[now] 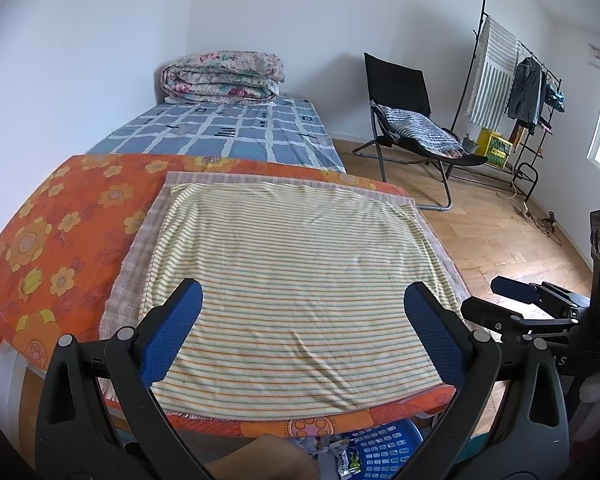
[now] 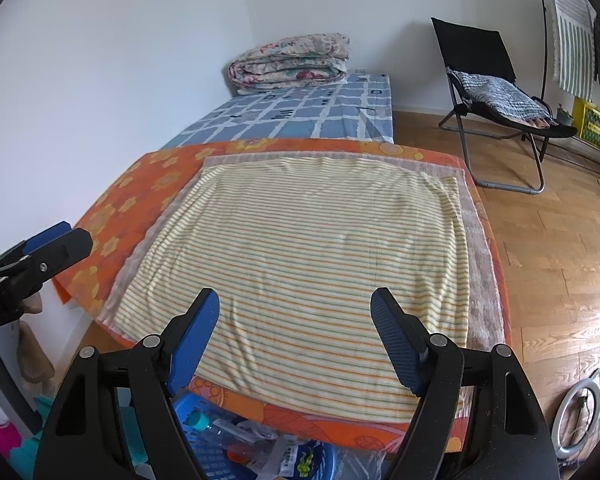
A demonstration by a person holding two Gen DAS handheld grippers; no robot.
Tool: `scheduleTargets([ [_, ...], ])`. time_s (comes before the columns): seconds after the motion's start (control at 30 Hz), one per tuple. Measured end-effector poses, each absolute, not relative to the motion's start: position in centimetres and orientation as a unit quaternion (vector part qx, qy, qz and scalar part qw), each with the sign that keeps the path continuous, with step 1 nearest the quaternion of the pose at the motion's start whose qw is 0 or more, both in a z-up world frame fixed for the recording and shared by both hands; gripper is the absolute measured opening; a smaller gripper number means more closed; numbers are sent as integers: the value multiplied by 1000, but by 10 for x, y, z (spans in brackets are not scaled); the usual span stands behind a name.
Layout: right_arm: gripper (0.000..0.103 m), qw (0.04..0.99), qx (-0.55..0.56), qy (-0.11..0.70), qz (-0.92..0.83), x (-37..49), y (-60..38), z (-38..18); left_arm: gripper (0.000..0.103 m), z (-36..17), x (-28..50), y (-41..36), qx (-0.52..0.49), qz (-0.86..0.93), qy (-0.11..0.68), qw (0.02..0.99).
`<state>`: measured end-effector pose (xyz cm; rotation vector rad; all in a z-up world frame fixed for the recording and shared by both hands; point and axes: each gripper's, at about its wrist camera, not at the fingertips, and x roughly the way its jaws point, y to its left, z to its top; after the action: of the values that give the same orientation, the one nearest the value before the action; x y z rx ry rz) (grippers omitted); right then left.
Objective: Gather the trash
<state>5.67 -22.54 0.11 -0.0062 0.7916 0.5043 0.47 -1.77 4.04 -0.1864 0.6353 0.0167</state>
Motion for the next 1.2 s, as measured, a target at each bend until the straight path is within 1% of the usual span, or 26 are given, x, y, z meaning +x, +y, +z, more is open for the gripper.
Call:
scheduleTargets([
  [0.43, 78, 892, 5, 384, 240, 57, -228, -1, 102, 25, 2, -18, -95, 7, 326, 940],
  [1.2, 78, 885, 10, 400, 239, 58, -226, -10, 102, 29, 0, -21, -85, 15, 329, 940],
])
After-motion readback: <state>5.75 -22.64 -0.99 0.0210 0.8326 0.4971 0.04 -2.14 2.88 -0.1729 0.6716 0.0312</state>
